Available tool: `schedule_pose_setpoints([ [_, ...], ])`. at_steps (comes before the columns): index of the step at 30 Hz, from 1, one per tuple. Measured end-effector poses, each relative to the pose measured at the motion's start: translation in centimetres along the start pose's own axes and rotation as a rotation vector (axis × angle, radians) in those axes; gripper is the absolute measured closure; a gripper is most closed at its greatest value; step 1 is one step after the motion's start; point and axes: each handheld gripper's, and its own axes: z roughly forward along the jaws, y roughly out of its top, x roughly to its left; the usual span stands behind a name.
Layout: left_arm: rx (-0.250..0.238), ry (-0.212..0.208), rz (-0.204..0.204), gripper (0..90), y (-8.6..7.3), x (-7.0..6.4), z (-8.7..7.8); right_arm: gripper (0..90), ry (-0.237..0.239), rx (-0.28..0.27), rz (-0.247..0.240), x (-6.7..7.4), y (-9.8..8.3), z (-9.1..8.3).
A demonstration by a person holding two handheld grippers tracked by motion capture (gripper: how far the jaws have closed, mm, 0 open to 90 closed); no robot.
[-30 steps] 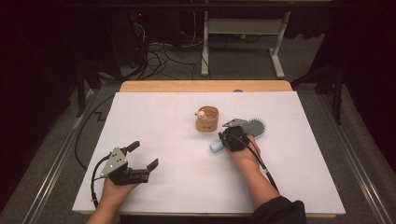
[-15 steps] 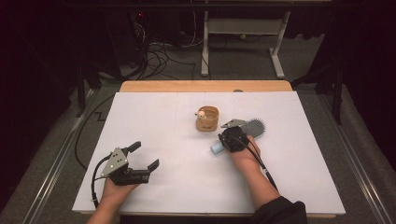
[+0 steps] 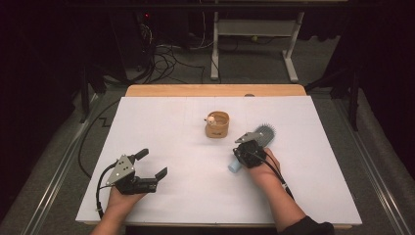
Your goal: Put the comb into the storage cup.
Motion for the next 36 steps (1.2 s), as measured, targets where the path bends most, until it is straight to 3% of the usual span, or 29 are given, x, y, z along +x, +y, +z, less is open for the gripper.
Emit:
schedule_pose_setpoints([
  [16,0.010,-0.010,-0.003,5.8,0.0,-0.1,0.1,90.0,0.009,-0.023,0.045,-2.3,-5.6,-4.6],
  [36,0.019,-0.017,0.001,5.8,-0.1,-0.2,0.2,90.0,-0.039,-0.043,0.044,-3.9,-8.5,-8.0],
])
